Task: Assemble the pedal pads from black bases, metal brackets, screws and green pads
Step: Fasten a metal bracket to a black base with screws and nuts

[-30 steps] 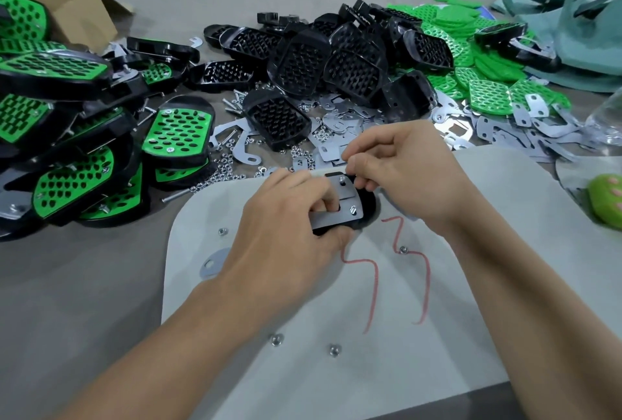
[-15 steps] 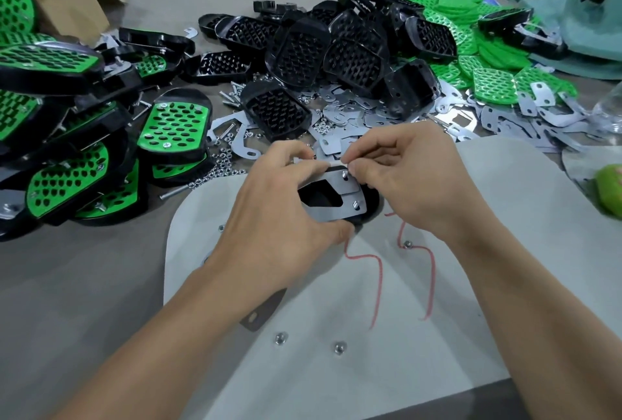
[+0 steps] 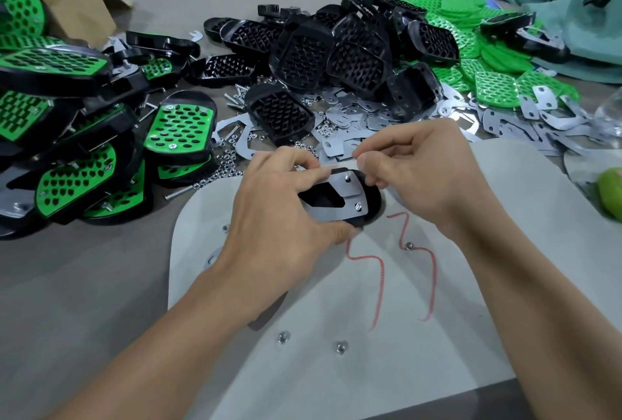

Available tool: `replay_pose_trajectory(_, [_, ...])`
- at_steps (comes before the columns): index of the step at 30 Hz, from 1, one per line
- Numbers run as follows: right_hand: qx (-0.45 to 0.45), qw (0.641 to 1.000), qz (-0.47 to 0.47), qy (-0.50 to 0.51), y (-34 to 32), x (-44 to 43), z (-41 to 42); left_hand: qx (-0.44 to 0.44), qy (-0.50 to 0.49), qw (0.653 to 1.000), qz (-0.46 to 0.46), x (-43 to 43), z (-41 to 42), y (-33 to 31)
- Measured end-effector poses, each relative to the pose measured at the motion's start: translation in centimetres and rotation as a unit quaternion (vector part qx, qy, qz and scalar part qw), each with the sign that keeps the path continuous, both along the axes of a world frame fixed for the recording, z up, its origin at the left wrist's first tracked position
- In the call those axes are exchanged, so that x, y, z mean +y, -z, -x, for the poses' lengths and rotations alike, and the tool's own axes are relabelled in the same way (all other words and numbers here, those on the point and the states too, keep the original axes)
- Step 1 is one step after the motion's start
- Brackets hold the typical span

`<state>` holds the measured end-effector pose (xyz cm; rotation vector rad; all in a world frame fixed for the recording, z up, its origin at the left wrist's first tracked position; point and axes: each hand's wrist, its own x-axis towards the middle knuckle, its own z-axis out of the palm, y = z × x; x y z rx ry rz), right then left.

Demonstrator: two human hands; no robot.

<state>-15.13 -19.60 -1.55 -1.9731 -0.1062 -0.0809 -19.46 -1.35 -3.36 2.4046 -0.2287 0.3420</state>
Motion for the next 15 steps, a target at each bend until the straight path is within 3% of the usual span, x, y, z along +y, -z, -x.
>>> replay_pose_trajectory(5, [-0.001, 0.999, 0.029, -0.023, 0.10, 0.11, 0.14, -0.006, 0.008, 0.999, -0.042, 0.26, 0.42, 0.10])
replay_pose_trajectory(15, [-0.003, 0.999, 0.032, -0.024, 0.05, -0.25, 0.13, 0.046, 0.015, 0.999, 0.004, 0.63, 0.18, -0.06])
